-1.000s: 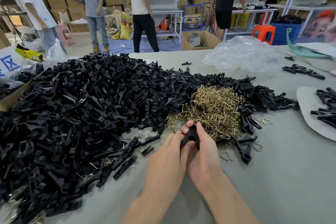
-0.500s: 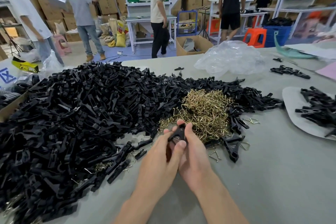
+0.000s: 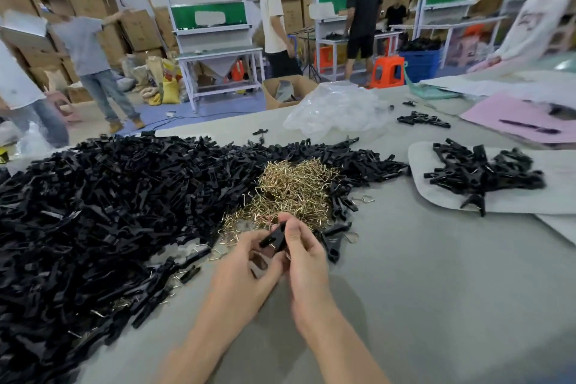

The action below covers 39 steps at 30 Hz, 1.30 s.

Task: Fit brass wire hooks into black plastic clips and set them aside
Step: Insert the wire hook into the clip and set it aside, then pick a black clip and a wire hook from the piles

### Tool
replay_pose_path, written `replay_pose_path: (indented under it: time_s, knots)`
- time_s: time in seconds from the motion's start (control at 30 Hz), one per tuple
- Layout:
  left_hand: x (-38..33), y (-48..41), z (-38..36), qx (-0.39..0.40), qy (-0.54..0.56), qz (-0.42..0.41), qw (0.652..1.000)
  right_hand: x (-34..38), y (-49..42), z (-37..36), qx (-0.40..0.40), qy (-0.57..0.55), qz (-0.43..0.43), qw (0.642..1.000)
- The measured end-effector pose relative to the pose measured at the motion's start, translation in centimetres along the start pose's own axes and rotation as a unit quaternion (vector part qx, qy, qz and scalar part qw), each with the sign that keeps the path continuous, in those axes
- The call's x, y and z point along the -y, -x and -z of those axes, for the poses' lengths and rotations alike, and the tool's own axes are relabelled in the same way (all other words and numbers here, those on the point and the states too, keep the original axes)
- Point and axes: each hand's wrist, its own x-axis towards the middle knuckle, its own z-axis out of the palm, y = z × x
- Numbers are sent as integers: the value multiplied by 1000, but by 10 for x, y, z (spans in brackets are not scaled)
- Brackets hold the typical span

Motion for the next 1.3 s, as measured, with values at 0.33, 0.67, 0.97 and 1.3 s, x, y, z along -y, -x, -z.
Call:
replay_pose_path:
  time_s: [0.33, 0.67, 0.97, 1.3]
  knots:
    - [-168, -99, -149, 79, 135, -64, 986, 100, -10, 117, -149, -103, 52, 982]
    - [-162, -100, -175, 171, 93, -79, 978, 123, -8, 136, -162, -44, 94, 981]
    - [1, 0, 0, -86, -238, -38, 967, 28, 6, 17, -17, 148, 88, 985]
    - [68, 8, 62, -111, -386, 45, 915, -40, -10, -53, 82, 359, 113, 923]
